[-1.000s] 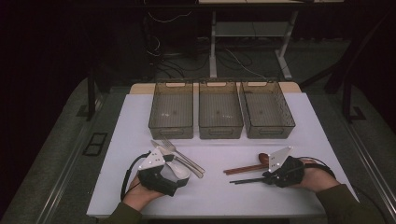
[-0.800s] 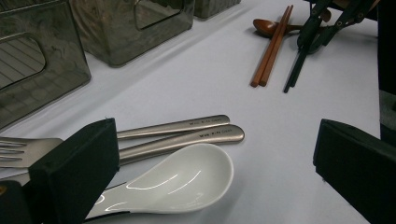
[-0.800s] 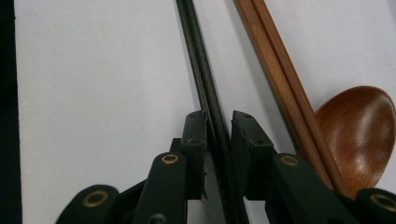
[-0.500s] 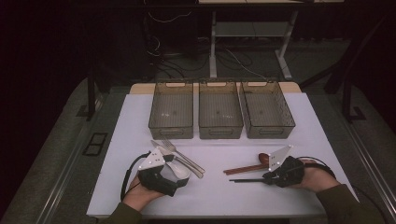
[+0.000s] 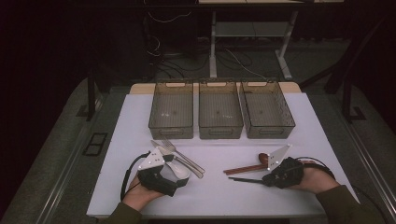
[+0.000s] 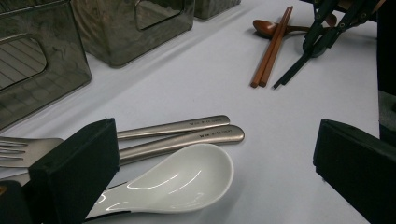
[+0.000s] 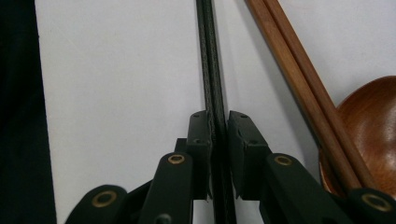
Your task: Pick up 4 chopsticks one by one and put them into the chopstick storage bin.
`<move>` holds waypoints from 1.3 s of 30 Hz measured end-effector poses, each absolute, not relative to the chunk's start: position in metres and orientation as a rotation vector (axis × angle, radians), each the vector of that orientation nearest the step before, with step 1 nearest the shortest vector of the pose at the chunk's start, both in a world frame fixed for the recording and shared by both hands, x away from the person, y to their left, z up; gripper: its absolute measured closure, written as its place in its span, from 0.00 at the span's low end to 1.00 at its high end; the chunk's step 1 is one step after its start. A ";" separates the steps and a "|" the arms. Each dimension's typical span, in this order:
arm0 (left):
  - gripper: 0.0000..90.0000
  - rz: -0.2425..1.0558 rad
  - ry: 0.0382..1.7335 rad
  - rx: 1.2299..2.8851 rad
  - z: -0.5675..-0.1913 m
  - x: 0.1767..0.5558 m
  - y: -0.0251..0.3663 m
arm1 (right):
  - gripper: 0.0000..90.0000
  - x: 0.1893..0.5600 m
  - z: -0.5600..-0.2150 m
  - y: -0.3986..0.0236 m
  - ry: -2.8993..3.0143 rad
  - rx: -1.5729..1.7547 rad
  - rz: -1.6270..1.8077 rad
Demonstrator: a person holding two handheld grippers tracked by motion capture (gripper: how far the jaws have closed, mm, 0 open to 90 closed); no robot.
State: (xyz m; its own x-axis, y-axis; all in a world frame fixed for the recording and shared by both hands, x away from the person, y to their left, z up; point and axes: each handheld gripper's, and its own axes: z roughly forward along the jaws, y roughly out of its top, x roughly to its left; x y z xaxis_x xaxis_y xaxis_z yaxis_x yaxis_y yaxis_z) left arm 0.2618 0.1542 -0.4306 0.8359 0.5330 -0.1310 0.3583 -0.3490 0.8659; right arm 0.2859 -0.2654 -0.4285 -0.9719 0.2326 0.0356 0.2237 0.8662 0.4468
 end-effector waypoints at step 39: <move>0.00 0.211 0.656 1.975 -0.431 0.262 0.154 | 0.93 0.277 -0.427 -0.260 3.000 0.421 0.793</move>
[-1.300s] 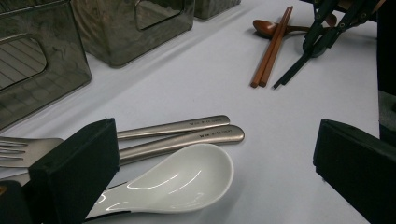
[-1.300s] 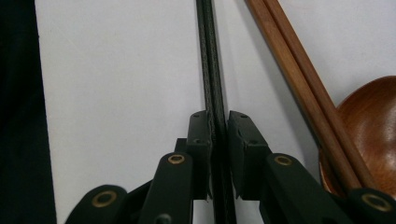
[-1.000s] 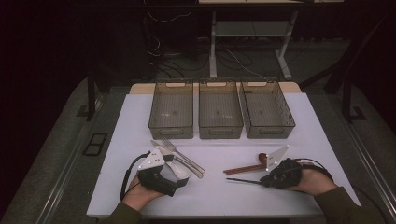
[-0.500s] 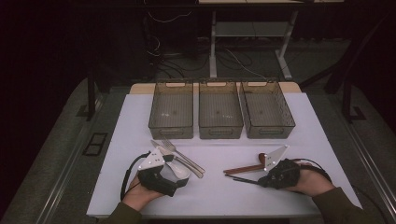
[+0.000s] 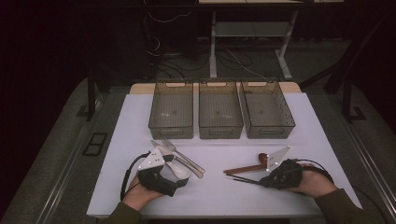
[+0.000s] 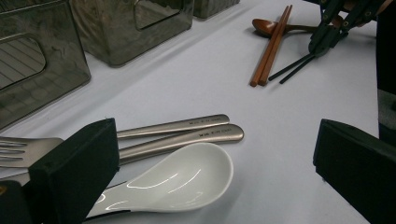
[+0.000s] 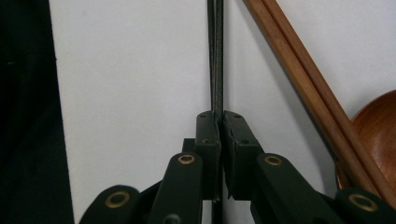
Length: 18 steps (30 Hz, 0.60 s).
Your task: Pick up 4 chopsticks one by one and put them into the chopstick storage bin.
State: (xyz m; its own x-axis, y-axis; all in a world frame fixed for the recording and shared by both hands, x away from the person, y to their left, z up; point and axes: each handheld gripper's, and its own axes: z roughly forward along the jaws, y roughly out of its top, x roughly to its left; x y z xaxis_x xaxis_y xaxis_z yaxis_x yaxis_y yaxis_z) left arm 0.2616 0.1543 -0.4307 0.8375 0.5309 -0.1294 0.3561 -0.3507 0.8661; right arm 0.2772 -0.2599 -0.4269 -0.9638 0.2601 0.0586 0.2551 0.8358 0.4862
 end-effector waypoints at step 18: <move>0.00 0.210 0.654 1.977 -0.431 0.261 0.154 | 0.79 0.272 -0.429 -0.255 3.004 0.362 0.747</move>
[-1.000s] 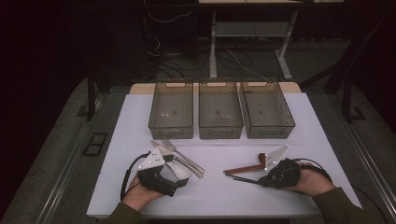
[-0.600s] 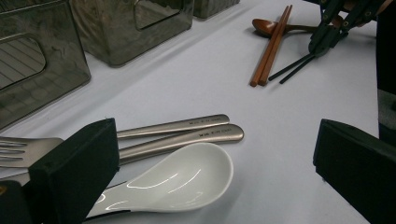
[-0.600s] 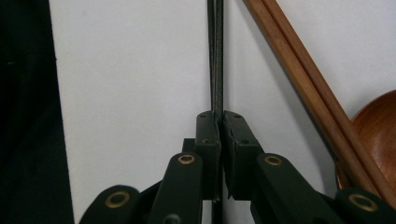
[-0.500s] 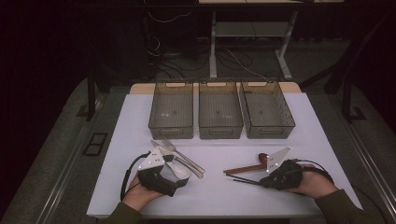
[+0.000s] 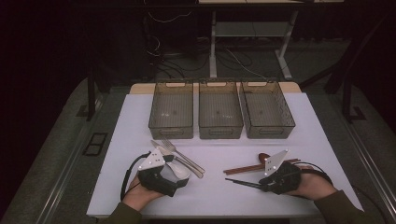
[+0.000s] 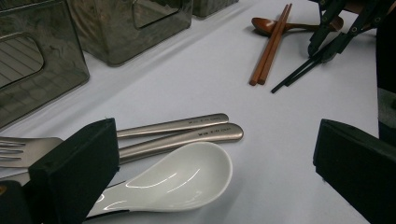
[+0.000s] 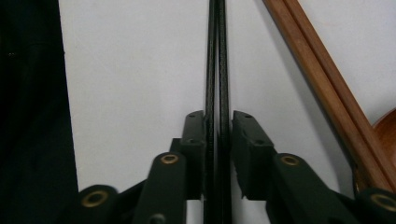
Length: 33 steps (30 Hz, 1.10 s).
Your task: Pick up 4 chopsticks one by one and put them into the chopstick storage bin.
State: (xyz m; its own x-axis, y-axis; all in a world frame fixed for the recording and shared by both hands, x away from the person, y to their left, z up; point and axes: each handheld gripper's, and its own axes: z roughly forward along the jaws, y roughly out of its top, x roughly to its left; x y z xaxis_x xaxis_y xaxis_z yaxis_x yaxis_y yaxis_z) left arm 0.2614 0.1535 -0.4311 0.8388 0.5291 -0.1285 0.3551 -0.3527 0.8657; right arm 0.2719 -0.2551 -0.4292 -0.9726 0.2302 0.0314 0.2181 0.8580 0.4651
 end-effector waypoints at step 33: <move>0.00 0.219 0.657 1.984 -0.431 0.261 0.156 | 0.86 0.264 -0.428 -0.306 2.944 0.474 0.836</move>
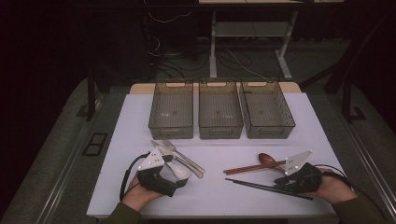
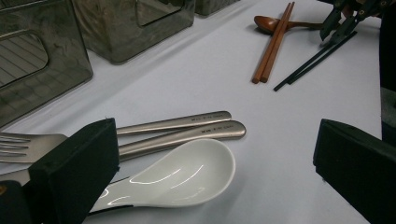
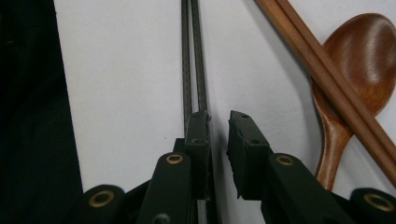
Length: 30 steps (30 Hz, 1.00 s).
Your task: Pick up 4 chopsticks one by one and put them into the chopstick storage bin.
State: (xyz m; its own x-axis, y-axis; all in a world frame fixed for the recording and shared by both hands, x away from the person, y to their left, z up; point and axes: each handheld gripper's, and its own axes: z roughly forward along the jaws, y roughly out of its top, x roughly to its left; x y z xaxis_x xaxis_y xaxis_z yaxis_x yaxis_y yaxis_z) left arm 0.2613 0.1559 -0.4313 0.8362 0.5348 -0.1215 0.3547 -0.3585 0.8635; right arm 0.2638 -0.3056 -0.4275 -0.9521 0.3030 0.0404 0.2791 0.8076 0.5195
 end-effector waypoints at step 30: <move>0.00 0.219 0.660 1.989 -0.431 0.260 0.156 | 0.87 0.267 -0.433 -0.296 2.968 0.428 0.816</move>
State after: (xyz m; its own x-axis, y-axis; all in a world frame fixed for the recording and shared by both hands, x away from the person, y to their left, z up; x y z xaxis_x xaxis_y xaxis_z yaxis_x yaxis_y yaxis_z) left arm 0.2605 0.1557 -0.4315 0.8355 0.5360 -0.1210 0.3571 -0.3624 0.8609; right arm 0.2674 -0.2959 -0.4327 -0.9615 0.2719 0.0401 0.2542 0.8244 0.5058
